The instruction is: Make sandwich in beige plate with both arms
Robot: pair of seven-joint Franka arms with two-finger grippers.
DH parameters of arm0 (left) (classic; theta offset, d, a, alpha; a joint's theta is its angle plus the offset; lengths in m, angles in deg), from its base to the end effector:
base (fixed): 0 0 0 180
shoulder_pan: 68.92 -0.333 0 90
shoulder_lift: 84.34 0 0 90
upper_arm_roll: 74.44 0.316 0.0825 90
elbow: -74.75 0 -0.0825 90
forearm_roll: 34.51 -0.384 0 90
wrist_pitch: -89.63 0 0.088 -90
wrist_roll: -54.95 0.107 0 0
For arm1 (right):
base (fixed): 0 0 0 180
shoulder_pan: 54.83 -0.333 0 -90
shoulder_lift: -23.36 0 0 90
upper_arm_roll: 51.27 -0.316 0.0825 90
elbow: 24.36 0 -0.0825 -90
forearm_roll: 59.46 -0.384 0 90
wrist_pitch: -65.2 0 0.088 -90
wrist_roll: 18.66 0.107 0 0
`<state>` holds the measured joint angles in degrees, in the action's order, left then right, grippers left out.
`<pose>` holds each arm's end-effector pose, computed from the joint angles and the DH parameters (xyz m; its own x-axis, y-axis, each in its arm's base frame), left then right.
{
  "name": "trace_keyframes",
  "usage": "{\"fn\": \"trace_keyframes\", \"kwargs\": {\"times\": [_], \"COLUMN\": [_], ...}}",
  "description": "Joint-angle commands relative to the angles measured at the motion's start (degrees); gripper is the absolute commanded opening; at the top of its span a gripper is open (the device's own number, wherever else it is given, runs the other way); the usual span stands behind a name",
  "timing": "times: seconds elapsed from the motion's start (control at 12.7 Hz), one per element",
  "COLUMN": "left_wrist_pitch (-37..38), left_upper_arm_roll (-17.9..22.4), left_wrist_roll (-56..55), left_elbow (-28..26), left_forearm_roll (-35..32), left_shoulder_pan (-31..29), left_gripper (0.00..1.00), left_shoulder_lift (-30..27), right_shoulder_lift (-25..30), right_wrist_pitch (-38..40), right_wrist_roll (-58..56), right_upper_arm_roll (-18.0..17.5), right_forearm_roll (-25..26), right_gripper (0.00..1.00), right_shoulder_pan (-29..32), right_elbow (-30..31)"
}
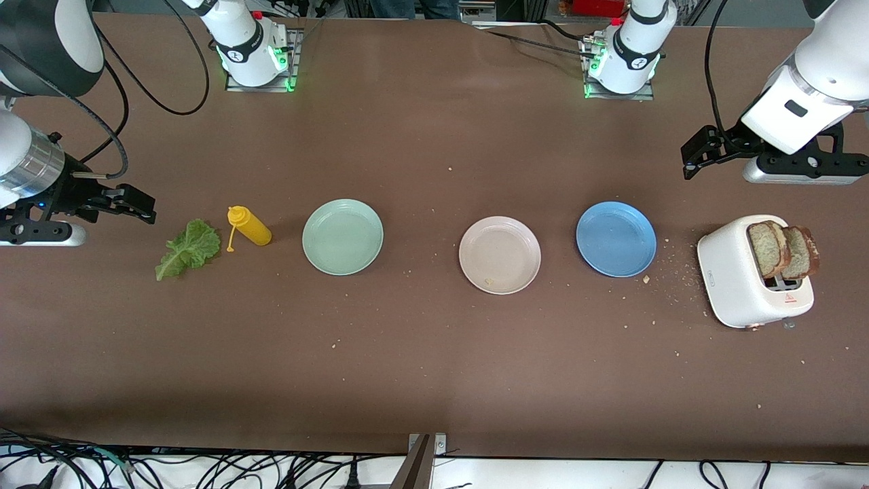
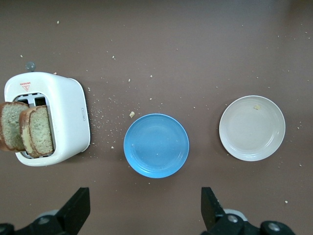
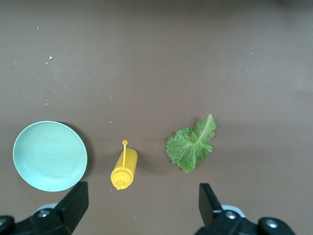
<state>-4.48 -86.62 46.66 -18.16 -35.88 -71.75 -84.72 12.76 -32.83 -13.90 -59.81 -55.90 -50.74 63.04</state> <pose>0.5515 -0.0888 0.6104 0.9993 -0.0202 0.0308 -0.0196 -0.9996 -0.0211 0.6177 0.0347 0.5509 1.0000 0.0007 0.0053 0.0006 -0.9994 0.0339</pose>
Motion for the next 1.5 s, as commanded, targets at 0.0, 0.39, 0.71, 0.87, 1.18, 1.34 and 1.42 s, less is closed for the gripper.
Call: {"fn": "trace_keyframes", "kwargs": {"times": [0.0, 0.39, 0.71, 0.87, 1.18, 1.34, 1.42], "left_wrist_pitch": [1.3, 1.3, 1.3, 1.7, 1.6, 1.6, 1.6], "left_upper_arm_roll": [-0.1, 0.0, 0.1, 0.0, 0.0, 0.0, 0.0], "left_wrist_roll": [-0.8, 0.6, 2.0, 4.7, 7.1, 7.1, 7.1], "left_elbow": [1.6, 2.4, 2.2, 1.6, 2.4, 2.5, 2.5], "left_forearm_roll": [-0.7, -0.8, -0.7, -0.8, -0.7, -0.7, -0.7], "left_shoulder_pan": [-0.1, -0.7, -2.4, -4.7, -5.6, -5.5, -5.5], "left_gripper": [1.0, 1.0, 1.0, 1.0, 1.0, 1.0, 1.0], "left_shoulder_lift": [0.8, 1.0, 1.3, 2.1, 2.2, 2.2, 2.2], "right_shoulder_lift": [0.1, 0.2, 0.1, 0.1, 0.1, 0.1, 0.1], "right_wrist_pitch": [-0.7, -0.9, -1.0, -1.0, -1.0, -1.0, -1.0], "right_wrist_roll": [1.0, 0.9, 0.7, 0.6, 0.7, 0.7, 0.7], "right_upper_arm_roll": [-0.2, -0.2, -0.1, -0.2, -0.2, -0.2, -0.2], "right_forearm_roll": [0.8, 1.0, 1.0, 1.0, 1.1, 1.0, 1.1], "right_gripper": [1.0, 1.0, 1.0, 1.0, 1.0, 1.0, 1.0], "right_shoulder_pan": [0.0, 0.0, 0.0, 0.0, 0.0, 0.0, 0.0], "right_elbow": [0.3, 0.2, 0.2, 0.2, 0.2, 0.2, 0.2]}}
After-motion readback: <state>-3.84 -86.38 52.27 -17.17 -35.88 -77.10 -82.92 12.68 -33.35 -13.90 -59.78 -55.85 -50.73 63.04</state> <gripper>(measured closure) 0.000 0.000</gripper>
